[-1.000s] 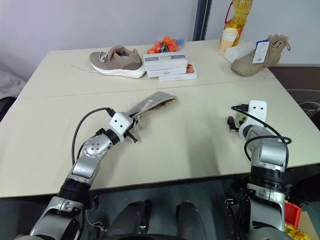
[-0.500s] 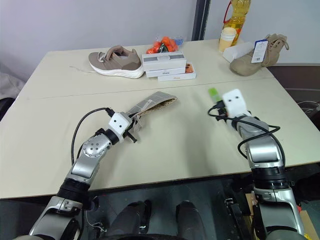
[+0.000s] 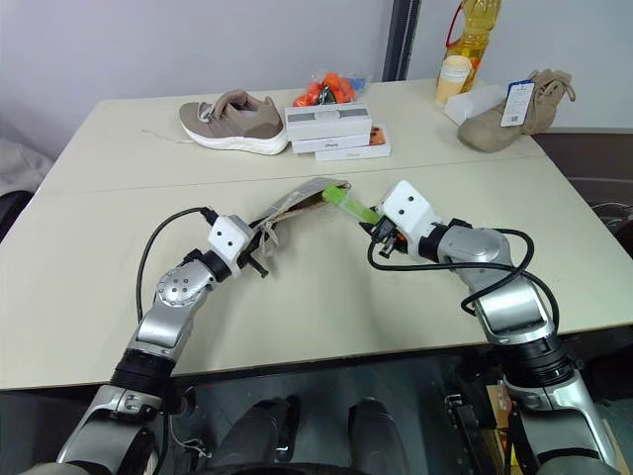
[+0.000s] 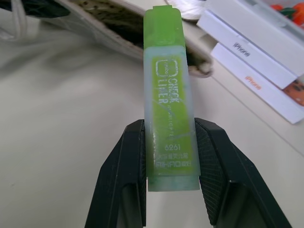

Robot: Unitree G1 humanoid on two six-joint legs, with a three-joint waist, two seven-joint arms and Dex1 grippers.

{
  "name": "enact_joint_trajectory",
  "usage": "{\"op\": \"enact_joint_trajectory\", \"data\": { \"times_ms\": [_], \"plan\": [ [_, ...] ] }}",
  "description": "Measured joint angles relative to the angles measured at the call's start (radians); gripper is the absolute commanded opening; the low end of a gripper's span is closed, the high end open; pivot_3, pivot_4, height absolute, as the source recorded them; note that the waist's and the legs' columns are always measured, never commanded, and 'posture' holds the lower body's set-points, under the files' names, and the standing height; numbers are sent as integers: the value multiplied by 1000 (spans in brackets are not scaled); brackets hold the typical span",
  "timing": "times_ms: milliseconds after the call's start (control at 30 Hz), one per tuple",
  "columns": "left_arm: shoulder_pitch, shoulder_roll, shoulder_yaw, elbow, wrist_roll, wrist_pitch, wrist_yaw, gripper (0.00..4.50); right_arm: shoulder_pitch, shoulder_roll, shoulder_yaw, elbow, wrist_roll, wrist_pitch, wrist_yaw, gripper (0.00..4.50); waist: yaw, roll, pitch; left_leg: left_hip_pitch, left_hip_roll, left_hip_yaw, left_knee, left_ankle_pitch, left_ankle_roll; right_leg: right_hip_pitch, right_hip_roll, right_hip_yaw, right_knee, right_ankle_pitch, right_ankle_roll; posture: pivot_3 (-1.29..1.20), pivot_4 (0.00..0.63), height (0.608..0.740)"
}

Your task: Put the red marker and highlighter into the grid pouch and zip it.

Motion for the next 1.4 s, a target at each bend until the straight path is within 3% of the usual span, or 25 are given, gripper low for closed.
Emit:
{"op": "enact_joint_trajectory", "data": {
  "times_ms": [300,633,833,1067,1400],
  "plan": [
    [2,-5,-4,-42,-19,1,-49,0,-3,-3,11,2,-11,2,11,884,0,0,0,0,0,0,0,0,0,0,0,0,0,0,0,0,150,740],
    [14,84,-77,-75,-31,-14,-233,0,-51,-227,187,-81,-159,-157,251,884,-4,0,0,0,0,0,0,0,0,0,0,0,-1,0,0,0,150,740],
    [14,104,-86,-80,-40,-14,-309,0,-123,-172,260,-30,-265,-226,274,884,-2,0,0,0,1,0,0,0,0,0,0,0,-2,0,0,0,150,740],
    [6,78,-89,-92,-49,-14,-318,0,-134,-125,270,-28,-280,-251,290,4420,2,0,0,-1,0,0,0,0,0,0,-1,0,-2,0,0,0,150,740],
    [7,61,-73,-111,-73,33,-279,0,-147,-113,94,-32,-185,-186,274,4471,1,0,0,-1,0,0,0,0,0,0,-1,0,-2,0,0,0,150,740]
  ]
}}
